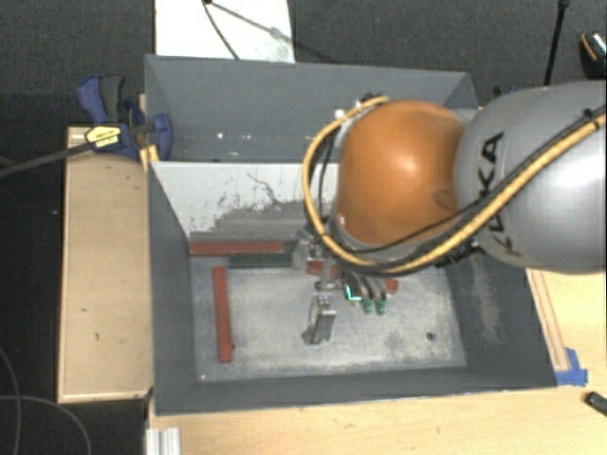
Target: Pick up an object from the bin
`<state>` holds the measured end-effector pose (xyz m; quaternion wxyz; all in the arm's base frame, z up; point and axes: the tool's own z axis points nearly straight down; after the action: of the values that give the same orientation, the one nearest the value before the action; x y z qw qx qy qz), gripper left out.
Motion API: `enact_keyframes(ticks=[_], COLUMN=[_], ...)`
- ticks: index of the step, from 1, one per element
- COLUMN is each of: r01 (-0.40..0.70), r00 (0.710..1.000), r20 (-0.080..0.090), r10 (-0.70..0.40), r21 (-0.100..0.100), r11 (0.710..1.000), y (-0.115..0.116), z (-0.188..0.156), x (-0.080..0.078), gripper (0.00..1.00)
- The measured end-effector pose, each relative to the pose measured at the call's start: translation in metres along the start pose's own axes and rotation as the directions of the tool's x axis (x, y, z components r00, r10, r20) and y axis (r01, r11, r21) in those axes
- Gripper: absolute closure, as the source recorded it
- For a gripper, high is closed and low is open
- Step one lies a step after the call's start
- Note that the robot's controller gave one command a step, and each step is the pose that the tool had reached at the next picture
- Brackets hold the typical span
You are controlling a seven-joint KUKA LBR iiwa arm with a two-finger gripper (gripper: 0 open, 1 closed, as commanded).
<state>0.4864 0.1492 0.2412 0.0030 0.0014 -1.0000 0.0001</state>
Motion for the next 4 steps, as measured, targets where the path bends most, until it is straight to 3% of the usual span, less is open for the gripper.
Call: enact_keyframes(ticks=[1, 2, 3, 4], r01=[-0.024, -0.112, 0.043, 0.040], r00=[1.000, 0.994, 0.999, 0.999], r20=[0.001, 0.006, 0.008, 0.011], r10=[0.024, 0.112, -0.043, -0.039], r21=[0.003, 0.003, 0.000, -0.001], r11=[1.000, 0.994, 0.999, 0.999], y=[-0.044, -0.131, -0.162, -0.160], z=[0.078, 0.090, 0.173, 0.170], x=[-0.016, -0.031, -0.093, -0.093], gripper=[0.00, 0.00, 0.00, 1.00])
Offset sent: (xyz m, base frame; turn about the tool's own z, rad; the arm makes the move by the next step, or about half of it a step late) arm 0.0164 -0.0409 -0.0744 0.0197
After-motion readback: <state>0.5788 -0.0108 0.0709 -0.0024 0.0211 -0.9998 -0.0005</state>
